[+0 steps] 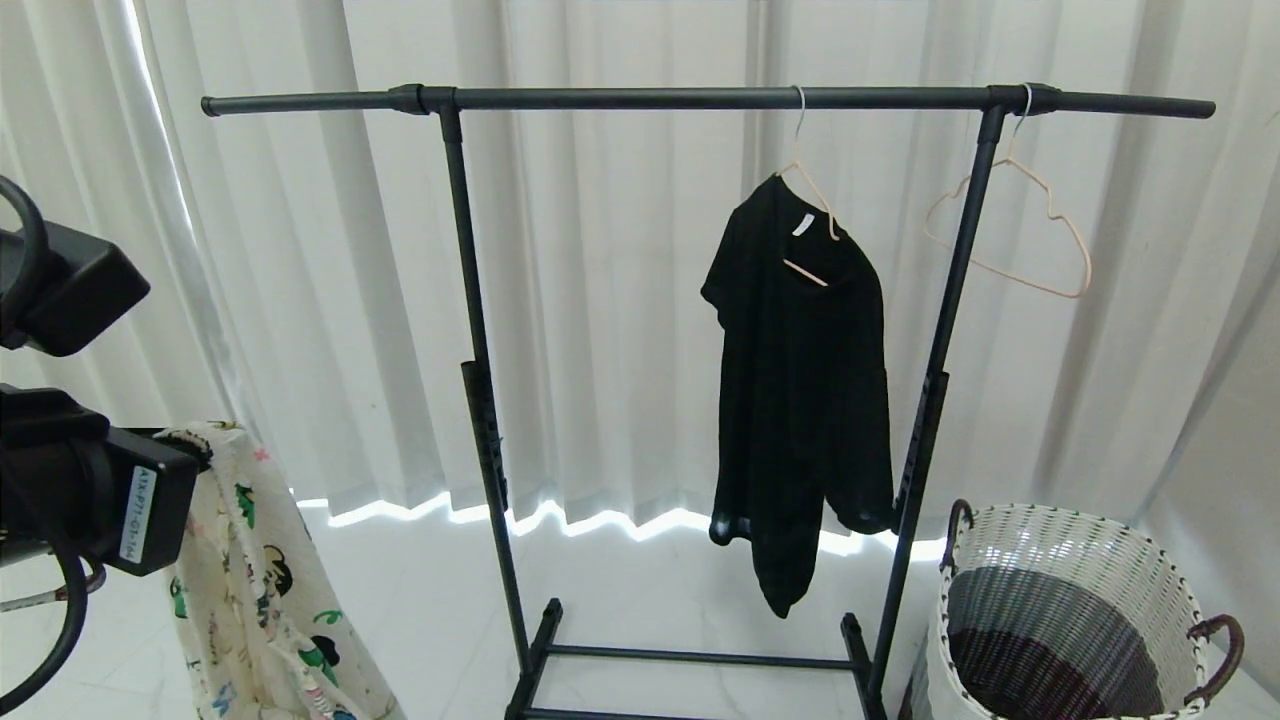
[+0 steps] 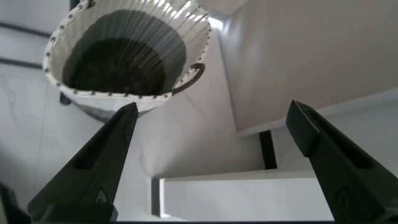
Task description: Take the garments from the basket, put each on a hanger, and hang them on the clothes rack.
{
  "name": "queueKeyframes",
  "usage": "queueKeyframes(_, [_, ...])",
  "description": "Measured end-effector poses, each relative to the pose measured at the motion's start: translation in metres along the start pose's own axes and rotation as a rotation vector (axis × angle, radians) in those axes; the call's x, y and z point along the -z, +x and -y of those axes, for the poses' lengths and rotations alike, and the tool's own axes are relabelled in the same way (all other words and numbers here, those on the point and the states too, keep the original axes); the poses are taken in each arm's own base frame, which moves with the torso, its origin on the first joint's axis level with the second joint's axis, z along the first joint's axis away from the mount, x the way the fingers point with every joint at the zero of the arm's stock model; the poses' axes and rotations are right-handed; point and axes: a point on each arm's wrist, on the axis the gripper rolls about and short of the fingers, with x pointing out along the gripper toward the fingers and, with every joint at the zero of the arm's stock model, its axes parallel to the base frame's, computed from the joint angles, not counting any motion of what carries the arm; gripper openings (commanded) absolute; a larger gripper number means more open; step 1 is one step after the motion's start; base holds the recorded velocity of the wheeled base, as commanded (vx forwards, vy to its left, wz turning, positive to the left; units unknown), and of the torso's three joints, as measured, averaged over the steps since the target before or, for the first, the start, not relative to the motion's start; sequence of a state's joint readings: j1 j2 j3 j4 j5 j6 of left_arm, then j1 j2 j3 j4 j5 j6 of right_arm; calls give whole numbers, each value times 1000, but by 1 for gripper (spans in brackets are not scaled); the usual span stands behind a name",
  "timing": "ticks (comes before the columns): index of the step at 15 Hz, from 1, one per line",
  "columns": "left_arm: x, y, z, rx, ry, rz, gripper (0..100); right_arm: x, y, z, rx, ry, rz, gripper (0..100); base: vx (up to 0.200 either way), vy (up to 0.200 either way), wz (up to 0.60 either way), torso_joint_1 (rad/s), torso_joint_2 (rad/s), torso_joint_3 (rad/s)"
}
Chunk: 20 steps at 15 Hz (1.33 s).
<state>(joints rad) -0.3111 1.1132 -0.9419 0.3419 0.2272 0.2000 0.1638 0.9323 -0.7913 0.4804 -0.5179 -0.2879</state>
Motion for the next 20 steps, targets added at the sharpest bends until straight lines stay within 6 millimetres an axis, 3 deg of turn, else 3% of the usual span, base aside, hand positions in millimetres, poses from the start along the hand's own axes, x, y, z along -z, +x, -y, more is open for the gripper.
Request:
queueKeyframes(5, [13, 11, -1, -77, 73, 116, 0, 0, 1, 5, -35, 104, 58, 100, 0, 0, 0, 145, -413, -267])
queueKeyframes(10, [24, 16, 0, -36, 82, 181, 0, -19, 11, 9, -5, 235, 154, 100, 0, 0, 0, 182, -465, -285])
queueKeyframes(20, [28, 12, -2, 19, 76, 205, 0, -24, 20, 7, -30, 229, 134, 100, 0, 0, 0, 220, -500, -280])
